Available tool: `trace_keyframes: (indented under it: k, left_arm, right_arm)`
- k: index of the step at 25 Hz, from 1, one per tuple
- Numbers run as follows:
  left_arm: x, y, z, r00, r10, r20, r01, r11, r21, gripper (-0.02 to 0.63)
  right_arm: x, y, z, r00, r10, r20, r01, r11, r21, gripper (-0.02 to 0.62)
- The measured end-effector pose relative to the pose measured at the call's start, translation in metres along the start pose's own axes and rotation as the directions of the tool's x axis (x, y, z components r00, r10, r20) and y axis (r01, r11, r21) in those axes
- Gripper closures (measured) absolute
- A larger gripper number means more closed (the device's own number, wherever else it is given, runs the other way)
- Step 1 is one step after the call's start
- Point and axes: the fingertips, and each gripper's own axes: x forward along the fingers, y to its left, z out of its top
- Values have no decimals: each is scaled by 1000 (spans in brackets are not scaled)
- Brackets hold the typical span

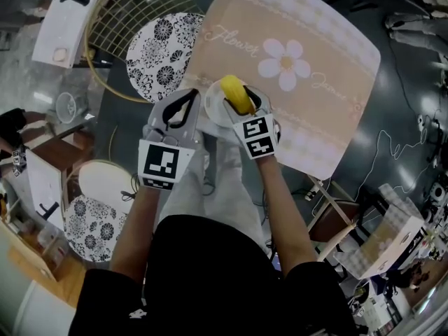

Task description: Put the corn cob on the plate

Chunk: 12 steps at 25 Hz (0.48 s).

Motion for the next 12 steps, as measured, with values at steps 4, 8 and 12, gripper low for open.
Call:
trace_keyframes:
  k: [4,8,12]
  left_arm:
    - [-4,-2,-4,1000,-1,-4,0,1000,-3,601]
    - [-7,-3,-10,1000,-4,-9,4,1000,-2,601]
    - [-9,-2,-14,1000,-6,-13,6,1000,-2,601]
  right_arm:
    - [3,7,-8,1000,11,-26,-12,1000,-18,341]
    - [7,12,-14,999,17,-44,-19,999,-32,341]
    - [13,15,-17,998,18,-61,-21,999,-47,341]
